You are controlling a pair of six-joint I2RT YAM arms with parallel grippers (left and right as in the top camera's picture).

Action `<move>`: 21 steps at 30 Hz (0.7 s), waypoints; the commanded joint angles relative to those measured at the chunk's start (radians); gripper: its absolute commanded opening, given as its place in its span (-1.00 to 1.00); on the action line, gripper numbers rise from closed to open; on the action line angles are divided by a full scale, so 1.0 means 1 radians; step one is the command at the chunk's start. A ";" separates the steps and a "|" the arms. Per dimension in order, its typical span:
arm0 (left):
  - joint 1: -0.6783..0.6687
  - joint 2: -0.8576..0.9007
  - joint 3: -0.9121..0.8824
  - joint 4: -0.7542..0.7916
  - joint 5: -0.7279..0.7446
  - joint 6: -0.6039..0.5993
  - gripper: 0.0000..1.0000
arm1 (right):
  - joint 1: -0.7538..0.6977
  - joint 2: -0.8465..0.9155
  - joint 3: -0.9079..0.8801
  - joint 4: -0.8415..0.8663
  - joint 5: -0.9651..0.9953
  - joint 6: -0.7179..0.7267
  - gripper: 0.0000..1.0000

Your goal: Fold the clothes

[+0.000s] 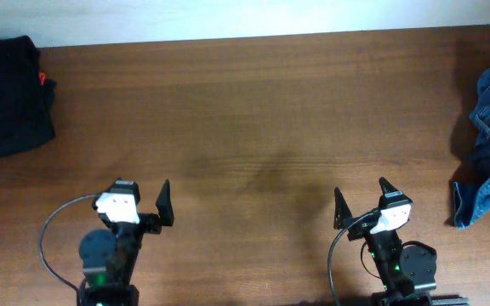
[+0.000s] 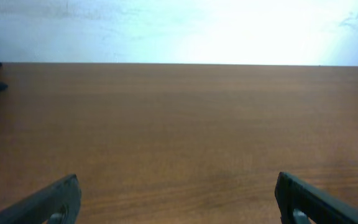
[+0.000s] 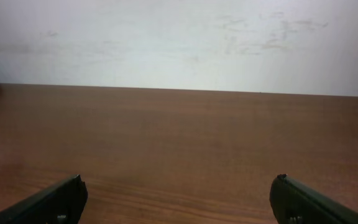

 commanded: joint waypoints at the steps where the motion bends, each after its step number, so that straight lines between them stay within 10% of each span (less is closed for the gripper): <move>1: -0.003 -0.049 -0.059 0.038 0.000 -0.006 0.99 | 0.007 -0.011 -0.005 -0.006 -0.008 0.001 0.97; 21: -0.003 -0.385 -0.112 -0.276 -0.237 -0.005 0.98 | 0.007 -0.011 -0.005 -0.006 -0.008 0.002 0.97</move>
